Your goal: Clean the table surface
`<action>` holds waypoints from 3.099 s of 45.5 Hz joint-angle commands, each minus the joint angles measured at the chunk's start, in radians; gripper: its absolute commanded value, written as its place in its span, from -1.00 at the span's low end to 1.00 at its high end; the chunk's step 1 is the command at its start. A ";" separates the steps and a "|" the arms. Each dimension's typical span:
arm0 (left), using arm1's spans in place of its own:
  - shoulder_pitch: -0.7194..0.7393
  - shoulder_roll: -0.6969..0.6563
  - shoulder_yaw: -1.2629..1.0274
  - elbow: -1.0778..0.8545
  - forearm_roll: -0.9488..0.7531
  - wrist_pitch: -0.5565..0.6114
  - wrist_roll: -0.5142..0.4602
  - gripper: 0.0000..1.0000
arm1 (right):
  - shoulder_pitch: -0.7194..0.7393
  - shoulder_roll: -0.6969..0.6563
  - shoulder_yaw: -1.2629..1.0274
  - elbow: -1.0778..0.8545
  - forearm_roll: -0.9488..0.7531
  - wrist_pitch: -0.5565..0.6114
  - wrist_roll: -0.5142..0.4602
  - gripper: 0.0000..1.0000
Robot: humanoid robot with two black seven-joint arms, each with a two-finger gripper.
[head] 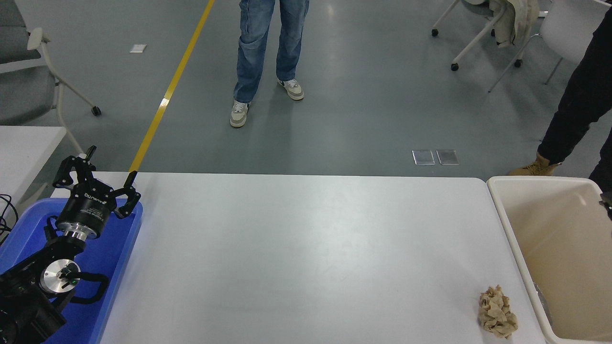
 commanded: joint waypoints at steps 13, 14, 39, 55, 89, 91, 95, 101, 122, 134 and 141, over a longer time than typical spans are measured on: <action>0.000 0.000 0.000 0.000 0.000 0.000 0.000 1.00 | 0.182 -0.045 0.036 0.018 0.311 0.000 0.105 0.95; 0.000 0.000 0.000 0.000 0.000 0.000 0.000 1.00 | 0.194 -0.046 0.050 0.019 0.321 0.003 0.118 0.95; 0.000 0.000 0.000 0.000 0.000 0.000 0.000 1.00 | 0.268 -0.072 0.576 0.370 0.335 -0.004 0.148 0.97; 0.000 0.000 0.000 0.000 0.000 0.000 0.000 1.00 | 0.124 -0.029 0.728 0.640 0.335 -0.021 0.150 0.97; 0.000 0.000 0.000 0.000 0.000 0.002 0.000 1.00 | -0.185 0.067 0.697 0.703 0.313 -0.014 0.250 0.97; 0.000 0.000 0.000 0.000 0.000 0.000 0.000 1.00 | -0.190 0.072 0.691 0.703 0.313 -0.012 0.263 0.97; 0.000 0.000 0.000 0.000 0.000 0.002 0.000 1.00 | -0.191 0.077 0.676 0.703 0.313 -0.011 0.293 0.97; 0.000 0.000 0.000 0.000 0.000 0.000 0.000 1.00 | -0.190 0.077 0.671 0.703 0.312 -0.011 0.300 0.97; 0.000 0.000 0.000 0.000 0.000 0.002 0.000 1.00 | -0.117 0.023 0.560 0.694 0.305 -0.009 0.299 0.97; 0.000 0.000 0.000 0.000 0.000 0.002 0.000 1.00 | 0.002 -0.124 0.210 0.691 0.296 -0.008 0.299 0.97; 0.000 0.000 0.000 0.000 0.000 0.000 0.000 1.00 | 0.158 -0.198 -0.183 0.702 0.195 -0.008 0.299 0.97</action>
